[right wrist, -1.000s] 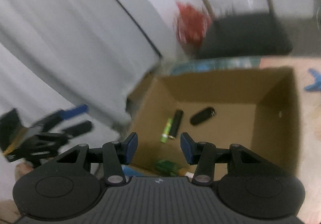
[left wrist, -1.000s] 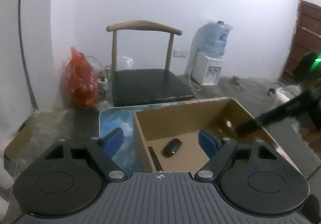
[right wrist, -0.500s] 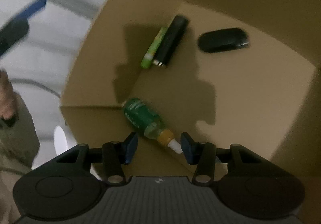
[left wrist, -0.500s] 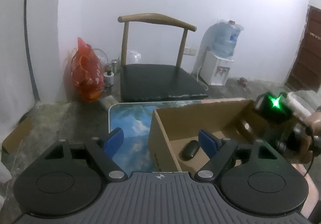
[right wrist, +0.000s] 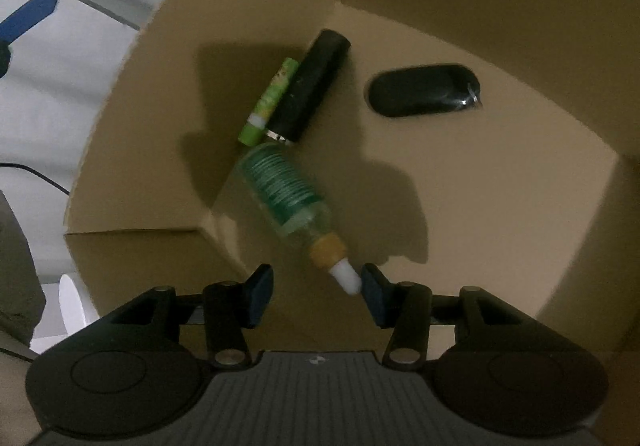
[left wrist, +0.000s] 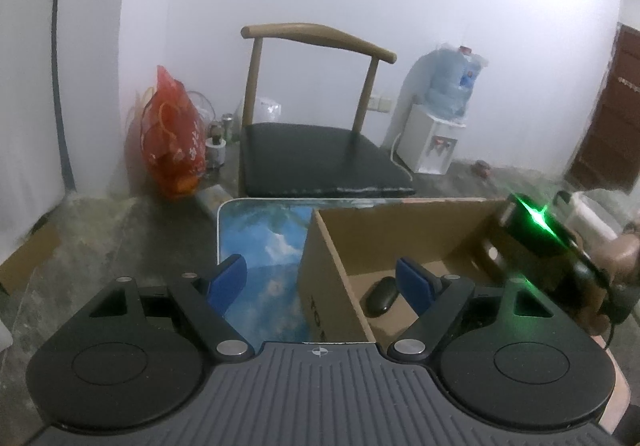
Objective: Organize rigid objects
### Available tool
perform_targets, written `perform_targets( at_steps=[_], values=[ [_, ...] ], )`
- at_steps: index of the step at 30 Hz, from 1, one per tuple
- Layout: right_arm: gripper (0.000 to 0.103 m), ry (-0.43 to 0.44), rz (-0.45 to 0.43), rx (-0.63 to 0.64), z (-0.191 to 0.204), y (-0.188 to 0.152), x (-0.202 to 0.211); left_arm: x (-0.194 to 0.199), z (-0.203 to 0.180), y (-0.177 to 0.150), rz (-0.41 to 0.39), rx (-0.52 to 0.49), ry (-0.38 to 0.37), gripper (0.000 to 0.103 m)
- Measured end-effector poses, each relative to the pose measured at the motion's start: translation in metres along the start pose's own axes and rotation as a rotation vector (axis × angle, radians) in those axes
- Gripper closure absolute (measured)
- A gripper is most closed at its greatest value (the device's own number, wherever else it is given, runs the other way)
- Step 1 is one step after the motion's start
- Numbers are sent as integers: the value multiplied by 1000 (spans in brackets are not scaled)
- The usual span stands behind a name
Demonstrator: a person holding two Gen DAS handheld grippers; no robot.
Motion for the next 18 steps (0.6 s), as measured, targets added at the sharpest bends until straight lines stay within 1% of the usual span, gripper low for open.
perform_targets(
  at_steps=[1, 3, 5, 7, 10, 12, 14, 18],
  values=[
    [60, -17, -14, 5, 1, -1, 1, 0, 1, 0, -1, 4, 0, 21],
    [79, -52, -33, 27, 4, -2, 2, 2, 1, 0, -5, 10, -2, 21],
    [79, -76, -61, 34, 6, -4, 7, 5, 2, -1, -10, 11, -4, 21],
    [80, -117, -97, 77, 14, -4, 17, 6, 3, -1, -13, 11, -7, 21],
    [83, -136, -147, 111, 27, -3, 36, 9, 5, -2, -17, 15, -7, 21],
    [84, -155, -179, 127, 33, 1, 49, 10, 8, -3, -18, 22, -8, 21],
    [84, -170, -204, 134, 38, 20, 61, 12, 9, -4, -21, 28, -9, 21],
    [84, -182, -234, 143, 44, 18, 72, 15, 12, -4, -29, 37, -15, 21]
  ],
)
Point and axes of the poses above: each gripper's, at about its wrist camera, not at the fingertips, and x roughly against the way its jaws point, z to its left, y to its top, the point moved 6 cm from there along -x, roughly the way its jaws point, and after that the axes turned 1 degree about x, right-handed, at the moved point
